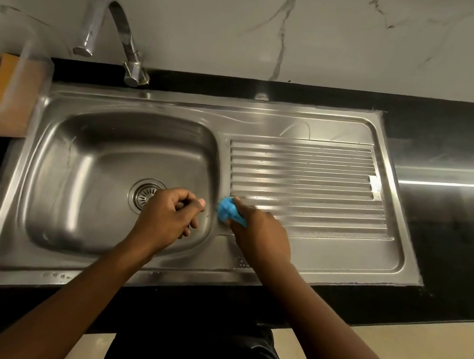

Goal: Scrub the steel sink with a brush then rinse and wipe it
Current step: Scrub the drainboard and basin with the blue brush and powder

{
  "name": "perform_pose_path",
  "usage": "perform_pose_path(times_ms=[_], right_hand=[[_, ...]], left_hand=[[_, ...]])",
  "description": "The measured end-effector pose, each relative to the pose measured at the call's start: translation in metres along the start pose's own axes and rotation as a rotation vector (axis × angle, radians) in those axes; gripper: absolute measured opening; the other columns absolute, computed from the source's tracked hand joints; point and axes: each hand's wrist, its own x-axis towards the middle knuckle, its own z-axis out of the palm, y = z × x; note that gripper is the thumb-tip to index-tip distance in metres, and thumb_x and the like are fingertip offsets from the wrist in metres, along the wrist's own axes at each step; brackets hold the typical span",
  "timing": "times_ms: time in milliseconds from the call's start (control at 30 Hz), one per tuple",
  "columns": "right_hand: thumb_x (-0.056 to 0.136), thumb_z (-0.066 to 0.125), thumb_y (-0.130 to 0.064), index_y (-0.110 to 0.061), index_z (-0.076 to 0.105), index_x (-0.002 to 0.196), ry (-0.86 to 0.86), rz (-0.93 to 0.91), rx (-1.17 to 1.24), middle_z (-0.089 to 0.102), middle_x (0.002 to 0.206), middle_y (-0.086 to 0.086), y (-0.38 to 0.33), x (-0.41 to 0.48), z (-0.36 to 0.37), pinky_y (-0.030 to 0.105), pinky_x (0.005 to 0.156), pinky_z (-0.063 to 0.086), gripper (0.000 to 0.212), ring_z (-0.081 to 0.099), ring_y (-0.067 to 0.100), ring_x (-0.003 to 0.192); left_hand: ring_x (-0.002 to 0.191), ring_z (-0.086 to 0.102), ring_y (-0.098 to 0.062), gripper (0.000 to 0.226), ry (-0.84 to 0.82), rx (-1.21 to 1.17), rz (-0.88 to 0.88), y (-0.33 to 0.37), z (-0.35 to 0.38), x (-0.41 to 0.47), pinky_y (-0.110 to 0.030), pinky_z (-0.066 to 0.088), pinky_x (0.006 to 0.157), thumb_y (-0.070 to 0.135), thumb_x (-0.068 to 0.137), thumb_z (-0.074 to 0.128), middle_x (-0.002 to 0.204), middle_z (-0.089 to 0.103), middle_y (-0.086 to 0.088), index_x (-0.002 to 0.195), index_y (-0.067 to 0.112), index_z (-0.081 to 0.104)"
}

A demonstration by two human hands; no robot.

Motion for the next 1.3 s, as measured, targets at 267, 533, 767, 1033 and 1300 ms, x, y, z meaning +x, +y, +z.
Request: perform_pose_path(times_ms=[267, 533, 767, 1033, 1300], right_hand=[[0.101, 0.063, -0.04, -0.036, 0.046, 0.154, 0.051, 0.009, 0.046, 0.072, 0.124, 0.006, -0.013, 0.052, 0.001, 0.037, 0.086, 0.056, 0.056, 0.069, 0.026, 0.105], [0.093, 0.065, -0.055, -0.037, 0.058, 0.144, 0.155, 0.131, 0.217, 0.074, 0.12, 0.003, 0.028, 0.071, -0.014, 0.038, 0.086, 0.055, 0.053, 0.07, 0.028, 0.108], [0.096, 0.068, -0.04, -0.027, 0.07, 0.129, 0.312, 0.362, 0.24, 0.072, 0.09, -0.001, 0.131, 0.056, -0.072, 0.038, 0.067, 0.056, 0.035, 0.07, 0.024, 0.083], [0.094, 0.066, -0.045, -0.034, 0.063, 0.139, 0.22, 0.221, 0.325, 0.076, 0.111, 0.003, 0.052, 0.064, -0.017, 0.035, 0.078, 0.055, 0.046, 0.072, 0.028, 0.1], [0.094, 0.067, -0.049, -0.035, 0.063, 0.137, 0.243, 0.275, 0.27, 0.077, 0.109, 0.002, 0.111, 0.062, -0.05, 0.039, 0.078, 0.058, 0.045, 0.072, 0.026, 0.095]], left_hand=[[0.056, 0.063, -0.017, 0.024, -0.001, 0.001, -0.008, 0.008, 0.009, 0.001, -0.032, 0.054, 0.058, 0.026, 0.103, 0.063, 0.068, 0.072, -0.007, 0.09, 0.009, 0.073], [0.057, 0.063, -0.02, 0.025, -0.005, -0.029, -0.011, 0.009, 0.015, -0.001, -0.033, 0.053, 0.059, 0.024, 0.103, 0.064, 0.07, 0.072, -0.011, 0.089, 0.006, 0.073], [0.057, 0.062, -0.022, 0.024, -0.038, -0.054, -0.019, 0.008, 0.029, -0.002, -0.031, 0.052, 0.058, 0.024, 0.102, 0.065, 0.07, 0.073, -0.011, 0.087, 0.007, 0.073], [0.057, 0.062, -0.021, 0.022, -0.048, -0.039, -0.018, 0.011, 0.041, 0.0, -0.032, 0.052, 0.059, 0.025, 0.102, 0.065, 0.07, 0.073, -0.01, 0.088, 0.011, 0.075], [0.058, 0.063, -0.022, 0.023, -0.043, -0.044, -0.001, 0.016, 0.049, 0.011, -0.035, 0.053, 0.061, 0.027, 0.101, 0.066, 0.07, 0.073, -0.009, 0.086, 0.012, 0.075]])
